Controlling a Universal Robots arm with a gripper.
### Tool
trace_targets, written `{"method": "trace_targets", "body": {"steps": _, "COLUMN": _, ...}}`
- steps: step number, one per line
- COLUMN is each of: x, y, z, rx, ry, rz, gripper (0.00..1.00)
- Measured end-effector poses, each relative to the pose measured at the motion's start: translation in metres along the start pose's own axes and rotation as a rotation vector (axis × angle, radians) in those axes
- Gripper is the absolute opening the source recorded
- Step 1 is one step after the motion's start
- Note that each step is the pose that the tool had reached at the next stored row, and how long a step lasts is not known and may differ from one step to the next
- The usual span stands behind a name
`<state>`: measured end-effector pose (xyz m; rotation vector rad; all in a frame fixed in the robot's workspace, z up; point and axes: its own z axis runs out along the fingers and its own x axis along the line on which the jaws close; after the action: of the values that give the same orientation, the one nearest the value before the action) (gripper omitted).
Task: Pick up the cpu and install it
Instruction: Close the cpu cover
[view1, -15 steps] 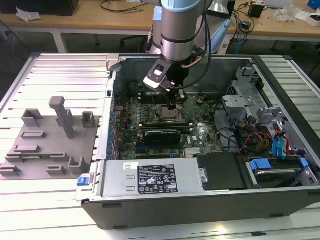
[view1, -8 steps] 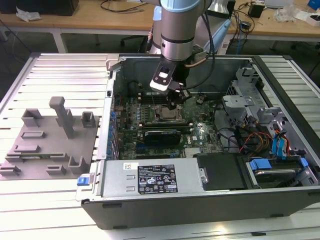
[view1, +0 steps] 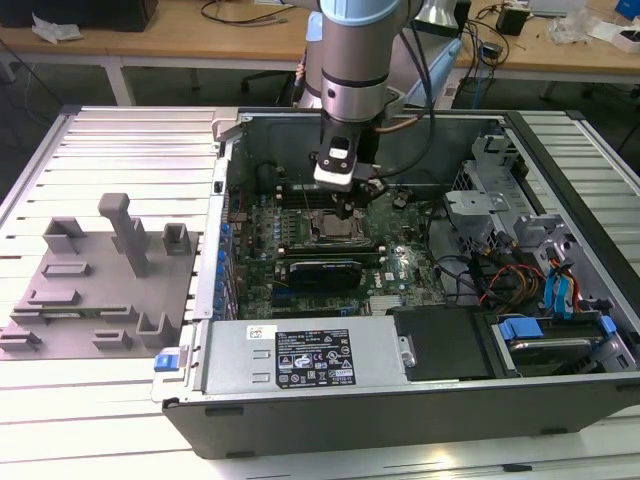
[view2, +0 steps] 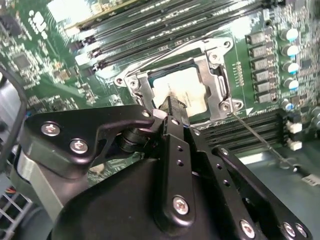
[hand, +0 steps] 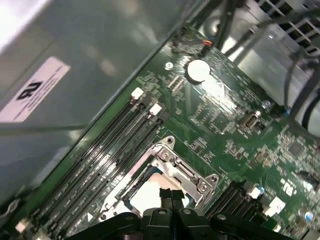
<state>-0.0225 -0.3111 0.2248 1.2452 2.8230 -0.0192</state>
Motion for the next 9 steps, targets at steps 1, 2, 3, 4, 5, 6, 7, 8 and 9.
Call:
{"method": "trace_targets", "body": {"steps": 1, "x": 0.0, "y": 0.0, "z": 0.0001, "rx": -0.0009, "ry": 0.0001, "rz": -0.018, "gripper": 0.11}}
{"method": "trace_targets", "body": {"steps": 2, "x": 0.0, "y": 0.0, "z": 0.0001, "rx": -0.0018, "ry": 0.0003, "rz": -0.036, "gripper": 0.11}}
{"method": "trace_targets", "body": {"steps": 3, "x": 0.0, "y": 0.0, "z": 0.0002, "rx": -0.0028, "ry": 0.0004, "rz": -0.055, "gripper": 0.11}}
{"method": "trace_targets", "body": {"steps": 4, "x": 0.0, "y": 0.0, "z": 0.0004, "rx": -0.0039, "ry": 0.0005, "rz": -0.076, "gripper": 0.11}}
{"method": "trace_targets", "body": {"steps": 5, "x": 0.0, "y": 0.0, "z": 0.0005, "rx": -0.0048, "ry": 0.0004, "rz": -0.095, "gripper": 0.11}}
{"method": "trace_targets", "body": {"steps": 6, "x": 0.0, "y": 0.0, "z": 0.0006, "rx": -0.0058, "ry": 0.0004, "rz": -0.119, "gripper": 0.11}}
{"method": "trace_targets", "body": {"steps": 7, "x": 0.0001, "y": 0.0, "z": 0.0008, "rx": -0.0067, "ry": 0.0001, "rz": -0.144, "gripper": 0.11}}
{"method": "trace_targets", "body": {"steps": 8, "x": 0.0001, "y": -0.0001, "z": 0.0009, "rx": -0.0072, "ry": -0.0002, "rz": -0.162, "gripper": 0.11}}
{"method": "trace_targets", "body": {"steps": 9, "x": 0.0001, "y": -0.0001, "z": 0.0011, "rx": -0.0079, "ry": -0.001, "rz": -0.2, "gripper": 0.11}}
